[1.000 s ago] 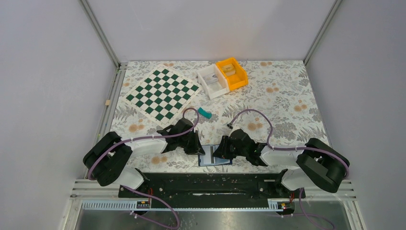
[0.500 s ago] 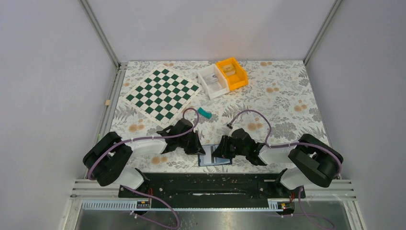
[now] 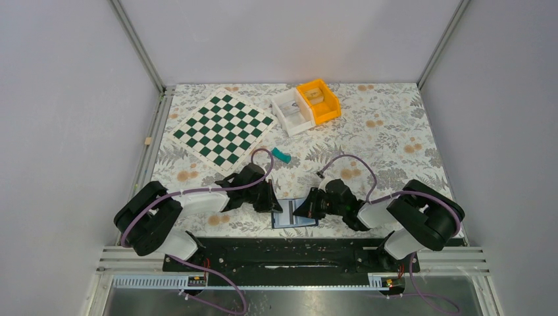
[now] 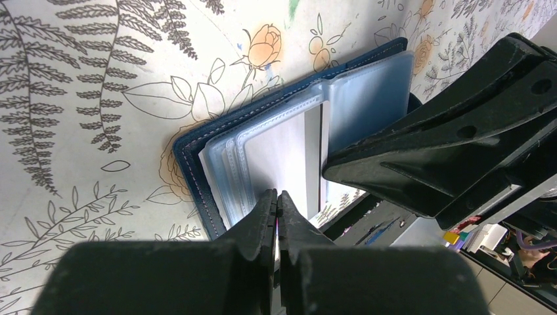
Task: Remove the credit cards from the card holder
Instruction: Remove the credit card from the card holder.
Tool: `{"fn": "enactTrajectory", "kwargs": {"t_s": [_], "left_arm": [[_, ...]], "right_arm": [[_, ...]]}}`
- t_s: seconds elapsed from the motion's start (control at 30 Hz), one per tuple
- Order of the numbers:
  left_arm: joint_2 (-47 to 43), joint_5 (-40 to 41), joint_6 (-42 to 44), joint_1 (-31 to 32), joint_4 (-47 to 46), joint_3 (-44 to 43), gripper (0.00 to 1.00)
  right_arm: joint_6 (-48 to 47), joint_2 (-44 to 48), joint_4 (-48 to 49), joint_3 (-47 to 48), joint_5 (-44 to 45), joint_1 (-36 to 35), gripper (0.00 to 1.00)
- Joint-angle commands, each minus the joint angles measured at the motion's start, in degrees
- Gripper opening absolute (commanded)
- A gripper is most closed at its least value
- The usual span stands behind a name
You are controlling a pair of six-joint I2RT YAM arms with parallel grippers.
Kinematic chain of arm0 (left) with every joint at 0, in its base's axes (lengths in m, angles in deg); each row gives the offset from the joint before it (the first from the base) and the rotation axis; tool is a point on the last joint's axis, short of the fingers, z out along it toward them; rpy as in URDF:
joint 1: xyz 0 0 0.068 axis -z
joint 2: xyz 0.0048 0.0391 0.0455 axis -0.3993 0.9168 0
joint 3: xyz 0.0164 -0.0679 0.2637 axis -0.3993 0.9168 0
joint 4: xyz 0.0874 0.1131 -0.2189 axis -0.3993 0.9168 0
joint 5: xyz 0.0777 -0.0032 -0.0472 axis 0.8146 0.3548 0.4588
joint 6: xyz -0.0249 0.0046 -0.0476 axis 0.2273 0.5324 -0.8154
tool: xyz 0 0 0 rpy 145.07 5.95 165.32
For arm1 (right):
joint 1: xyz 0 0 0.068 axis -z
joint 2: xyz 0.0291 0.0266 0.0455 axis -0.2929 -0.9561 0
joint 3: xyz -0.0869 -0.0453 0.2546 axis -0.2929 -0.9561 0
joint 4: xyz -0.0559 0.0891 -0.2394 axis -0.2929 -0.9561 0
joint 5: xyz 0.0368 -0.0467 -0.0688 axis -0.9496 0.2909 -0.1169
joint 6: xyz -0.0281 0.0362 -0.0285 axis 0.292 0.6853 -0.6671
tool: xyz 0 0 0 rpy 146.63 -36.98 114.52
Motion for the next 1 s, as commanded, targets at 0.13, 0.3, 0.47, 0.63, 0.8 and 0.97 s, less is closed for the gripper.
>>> {"fn": "enactTrajectory", "kwargs": {"t_s": [0.13,0.3,0.47,0.63,0.8,0.97], "left_arm": [[0.2,2.88,1.7,0.05,3.74,1.41,0.0],[-0.81,3.53,1.99,0.06,5.03,1.08,0.02],[-3.34,2.8,1.81,0.1,7.15,0.12,0.12],[-7.65,3.64,1.88,0.03,10.35,-1.05,0.18],[-8.3,4.29,2.41,0.06,11.56,-1.66,0.18],[-6.38,4.38,2.44,0.06,9.96,-0.58,0.15]], "right_arm": [[-0.52,0.97,2.61,-1.44,-2.41,1.56,0.0],[-0.03,2.06,3.17,-2.35,-2.86,2.43,0.0],[-0.08,1.54,2.38,-1.36,-3.76,2.44,0.0],[1.01,0.55,4.04,-0.9,-4.66,2.43,0.15],[1.72,-0.8,5.82,-0.08,-6.01,2.52,0.2],[2.6,-2.63,7.91,0.56,-7.08,2.44,0.22]]}}
